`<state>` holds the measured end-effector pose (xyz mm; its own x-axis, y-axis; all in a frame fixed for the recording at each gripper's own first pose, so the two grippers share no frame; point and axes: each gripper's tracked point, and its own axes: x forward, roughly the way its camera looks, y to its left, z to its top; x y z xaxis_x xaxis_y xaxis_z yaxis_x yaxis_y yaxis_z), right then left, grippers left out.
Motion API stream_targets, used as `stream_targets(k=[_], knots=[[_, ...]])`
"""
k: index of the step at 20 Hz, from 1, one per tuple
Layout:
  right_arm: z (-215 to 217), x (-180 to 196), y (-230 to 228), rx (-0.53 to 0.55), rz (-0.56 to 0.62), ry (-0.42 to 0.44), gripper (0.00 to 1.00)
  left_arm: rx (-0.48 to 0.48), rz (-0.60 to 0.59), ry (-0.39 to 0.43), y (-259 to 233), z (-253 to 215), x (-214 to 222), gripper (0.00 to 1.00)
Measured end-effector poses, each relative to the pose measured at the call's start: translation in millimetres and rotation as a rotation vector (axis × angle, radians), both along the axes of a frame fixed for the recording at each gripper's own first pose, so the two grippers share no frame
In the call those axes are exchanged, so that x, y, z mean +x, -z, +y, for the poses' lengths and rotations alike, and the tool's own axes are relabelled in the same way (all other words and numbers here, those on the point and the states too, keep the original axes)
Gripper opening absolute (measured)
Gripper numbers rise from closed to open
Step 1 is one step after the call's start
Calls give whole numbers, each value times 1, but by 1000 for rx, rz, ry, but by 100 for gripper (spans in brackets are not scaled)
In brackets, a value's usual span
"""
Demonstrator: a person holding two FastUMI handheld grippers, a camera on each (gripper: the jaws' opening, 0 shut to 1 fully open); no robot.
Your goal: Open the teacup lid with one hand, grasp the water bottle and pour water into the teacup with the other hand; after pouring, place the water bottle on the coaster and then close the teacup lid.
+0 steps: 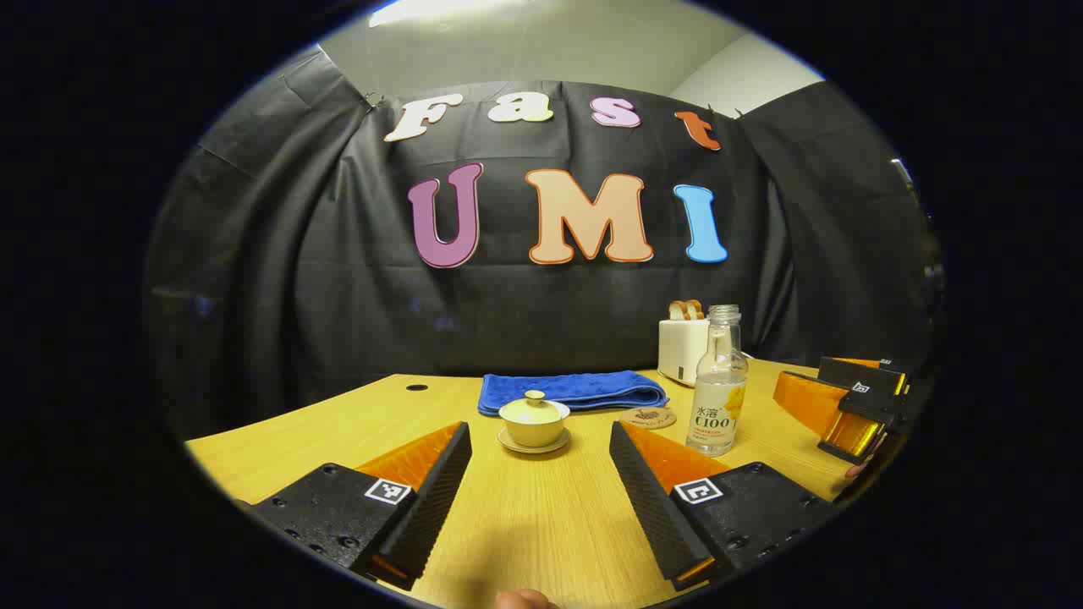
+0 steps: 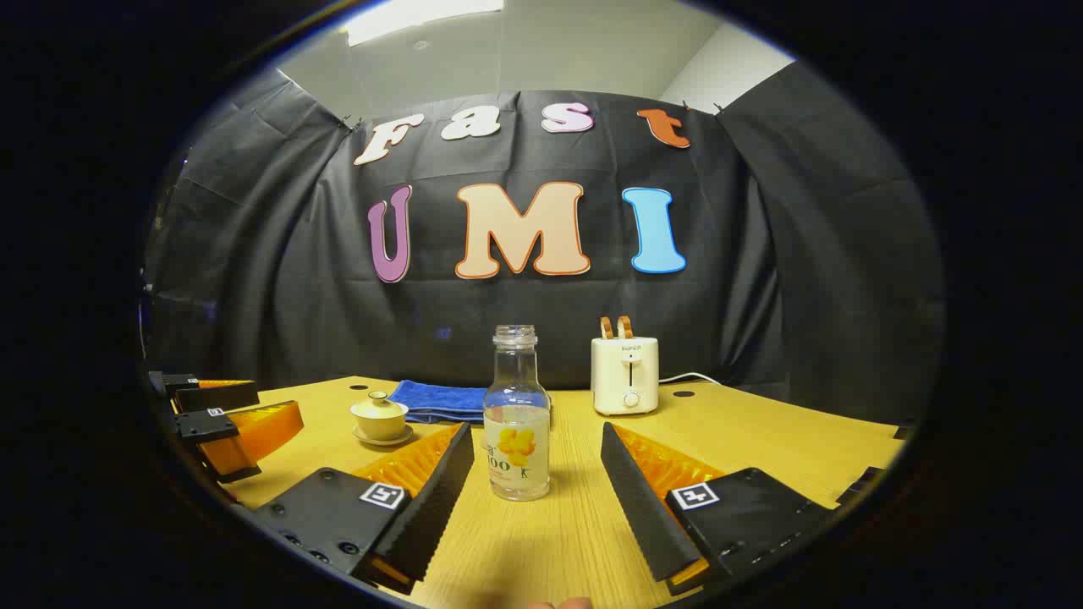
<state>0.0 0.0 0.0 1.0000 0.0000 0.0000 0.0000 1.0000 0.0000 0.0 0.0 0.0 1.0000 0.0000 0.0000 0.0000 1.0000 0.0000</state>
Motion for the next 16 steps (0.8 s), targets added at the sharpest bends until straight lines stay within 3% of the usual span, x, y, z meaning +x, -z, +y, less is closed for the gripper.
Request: stream_targets(k=[16], knots=[[2, 3, 9, 1, 75, -35, 98, -10, 53, -27, 14, 5, 3, 96]])
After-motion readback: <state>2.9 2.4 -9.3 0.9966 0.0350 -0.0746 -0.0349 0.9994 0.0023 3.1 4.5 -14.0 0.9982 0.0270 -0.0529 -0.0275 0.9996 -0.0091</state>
